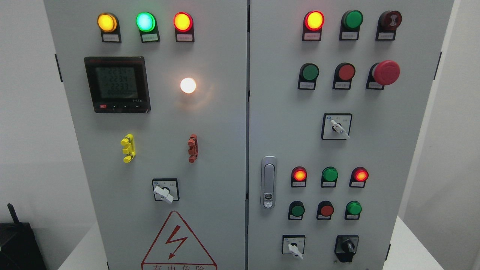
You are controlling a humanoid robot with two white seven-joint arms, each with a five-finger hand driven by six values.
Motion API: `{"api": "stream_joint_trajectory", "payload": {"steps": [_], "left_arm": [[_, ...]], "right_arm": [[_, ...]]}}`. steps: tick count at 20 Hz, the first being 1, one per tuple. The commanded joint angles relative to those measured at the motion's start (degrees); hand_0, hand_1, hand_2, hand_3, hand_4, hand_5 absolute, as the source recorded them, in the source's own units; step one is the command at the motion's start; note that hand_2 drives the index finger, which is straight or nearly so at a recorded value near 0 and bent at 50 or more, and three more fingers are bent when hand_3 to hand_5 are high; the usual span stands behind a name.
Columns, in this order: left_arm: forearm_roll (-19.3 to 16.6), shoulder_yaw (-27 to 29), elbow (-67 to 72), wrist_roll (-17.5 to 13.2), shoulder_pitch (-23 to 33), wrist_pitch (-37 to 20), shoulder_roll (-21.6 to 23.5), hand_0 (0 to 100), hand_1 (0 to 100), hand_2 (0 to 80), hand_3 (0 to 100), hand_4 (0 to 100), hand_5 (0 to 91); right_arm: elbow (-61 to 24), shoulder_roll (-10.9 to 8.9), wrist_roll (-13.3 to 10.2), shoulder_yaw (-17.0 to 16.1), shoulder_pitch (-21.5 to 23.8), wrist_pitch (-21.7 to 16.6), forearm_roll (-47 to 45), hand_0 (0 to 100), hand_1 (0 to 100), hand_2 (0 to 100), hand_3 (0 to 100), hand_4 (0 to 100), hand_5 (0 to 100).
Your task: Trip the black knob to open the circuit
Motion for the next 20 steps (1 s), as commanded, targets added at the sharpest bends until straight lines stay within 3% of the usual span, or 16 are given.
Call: {"api": "stream_joint_trajectory", "payload": {"steps": [1,20], "left_arm": [[0.00,0.04,-1.12,-0.04,0.00,0.02,-0.01,12,39,0.0,0,0,0.0],[0.00,-0.04,-1.12,-0.04,0.00,0.02,-0.01,12,39,0.0,0,0,0.0]], "right_arm": [[0.13,-0.89,0.20,0.29,-1.49,0.94,0.11,0,0,4,100,98,96],[3.91,-0.98,0.47,0.29,-4.39,1.03,-0.42,0,0,4,100,98,97]]}}
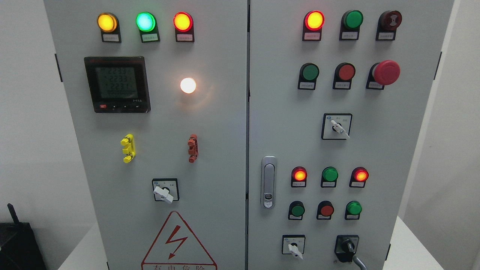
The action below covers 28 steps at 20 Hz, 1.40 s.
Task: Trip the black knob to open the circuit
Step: 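Raise the right hand to the black rotary knob at the cabinet bottom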
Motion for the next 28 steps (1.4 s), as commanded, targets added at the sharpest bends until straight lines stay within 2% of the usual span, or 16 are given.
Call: {"api": "stream_joint_trajectory", "payload": {"steps": [1,14,28], "left_arm": [[0.00,0.05,-1.12,-0.04,0.00,0.02,-0.01,12,39,0.0,0,0,0.0],[0.00,0.05,-1.12,-0.04,0.00,0.02,-0.01,12,39,0.0,0,0,0.0],[0.00,0.05,-1.12,-0.04,0.00,0.02,-0.01,12,39,0.0,0,0,0.0]], "right_arm": [[1.49,-1.06,0.06,-0.90,-0.47,-0.02,-0.61,0,0,4,100,98,97],[1.05,-0.88,0.77,-0.82,-0.55,-0.11,-0.61,0,0,5,100,98,97],[0.17,-0.62,0.77,1.11,-0.29,-0.20,-0.52,0,0,5,100,98,97]]}}
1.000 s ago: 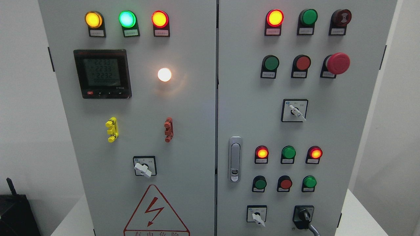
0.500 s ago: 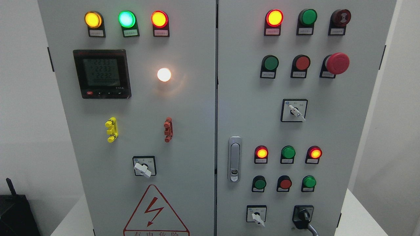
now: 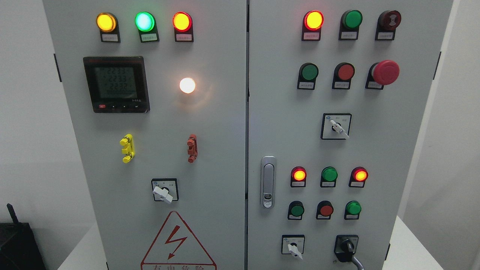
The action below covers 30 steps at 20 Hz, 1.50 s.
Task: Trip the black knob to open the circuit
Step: 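Raise the right hand to the black rotary knob at the cabinet bottom, then twist the black knob with the right hand fingers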
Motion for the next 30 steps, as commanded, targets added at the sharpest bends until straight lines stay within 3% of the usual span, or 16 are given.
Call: {"api": "stream_joint_trajectory", "payload": {"steps": [1,30], "left_arm": [[0.00,-0.05,-1.12,-0.04,0.01,0.02,-0.01,12,39,0.0,0,0,0.0],[0.00,-0.05,-1.12,-0.04,0.01,0.02,-0.01,12,39,0.0,0,0,0.0]], "right_arm": [[-0.38,-0.52,0.03,1.09,0.12,-0.07,-0.53,0,0,5,100,98,97],[-0.47,-0.17,0.03,2.76,-0.06,-0.42,-0.35,0,0,5,100,98,97]]}}
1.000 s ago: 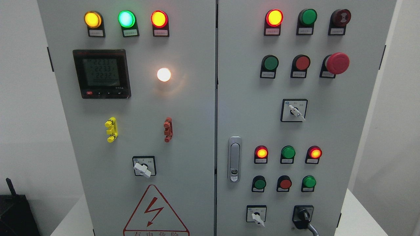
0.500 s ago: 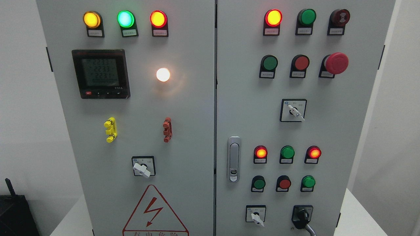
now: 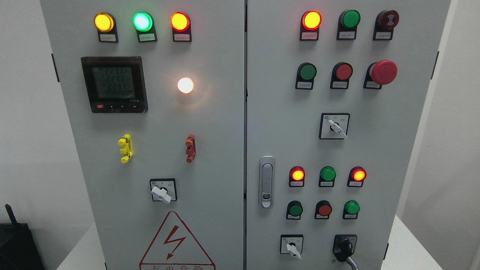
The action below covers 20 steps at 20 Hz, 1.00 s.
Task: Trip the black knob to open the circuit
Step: 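Twist the black knob with the right hand fingers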
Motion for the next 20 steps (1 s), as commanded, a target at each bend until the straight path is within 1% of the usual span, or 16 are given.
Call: {"api": "stream_joint_trajectory", "payload": {"steps": [1,6,20], "left_arm": [[0.00,-0.04,-1.12,-0.04,0.00,0.02,0.00,12,39,0.0,0,0,0.0],[0.00,-0.04,-1.12,-0.04,0.00,0.02,0.00,12,39,0.0,0,0,0.0],[0.00,-0.04,-1.12,-0.04,0.00,0.02,0.00,12,39,0.0,0,0,0.0]], "right_arm": [[-0.19,-0.16,-0.01,0.56,-0.08,-0.25,-0.35,0,0,5,100,98,97],[-0.28,-0.16,-0.01,1.35,0.01,-0.25,-0.35,0,0,6,100,98,97],[-1.33,-0.16,-0.01,1.36,0.10,-0.61,-0.43,0,0,6,100,98,97]]}}
